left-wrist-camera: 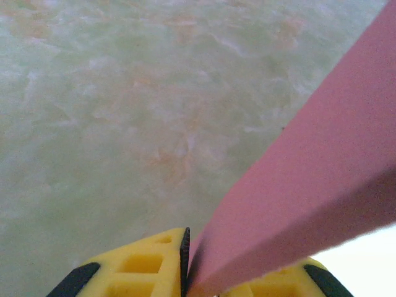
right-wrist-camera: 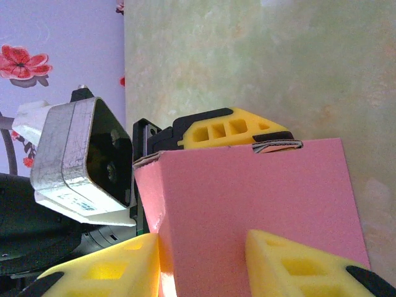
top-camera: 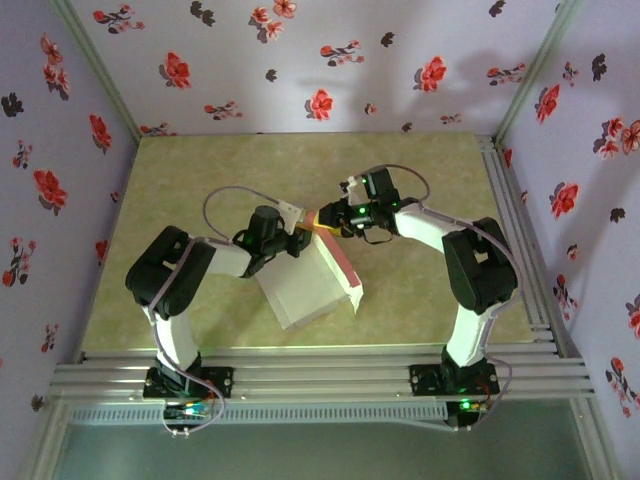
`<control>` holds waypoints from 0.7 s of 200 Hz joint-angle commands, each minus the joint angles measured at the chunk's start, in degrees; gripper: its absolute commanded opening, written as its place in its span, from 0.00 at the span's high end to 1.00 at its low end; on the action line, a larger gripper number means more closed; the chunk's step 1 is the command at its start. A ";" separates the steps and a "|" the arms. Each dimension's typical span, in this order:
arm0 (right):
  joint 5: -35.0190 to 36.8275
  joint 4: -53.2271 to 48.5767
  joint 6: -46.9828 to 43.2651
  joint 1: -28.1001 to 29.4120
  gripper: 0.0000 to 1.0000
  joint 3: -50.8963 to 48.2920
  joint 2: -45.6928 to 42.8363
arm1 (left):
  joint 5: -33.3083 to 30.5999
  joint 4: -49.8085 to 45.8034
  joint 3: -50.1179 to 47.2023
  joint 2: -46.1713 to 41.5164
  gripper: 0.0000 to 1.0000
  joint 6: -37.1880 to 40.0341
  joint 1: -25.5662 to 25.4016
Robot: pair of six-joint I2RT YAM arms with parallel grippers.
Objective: Fold the paper box
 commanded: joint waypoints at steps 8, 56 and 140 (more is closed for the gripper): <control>-0.31 -1.73 2.49 0.92 0.60 -1.50 -0.40 | -3.78 7.16 -1.18 0.38 0.80 -4.63 0.23; -0.19 -0.74 3.16 0.92 0.60 -1.62 0.27 | -3.64 8.26 -2.77 -2.18 0.71 -5.55 0.28; 1.97 -5.66 -0.54 0.84 0.60 -0.24 0.44 | -0.40 1.62 -7.50 -10.72 0.67 -4.52 1.47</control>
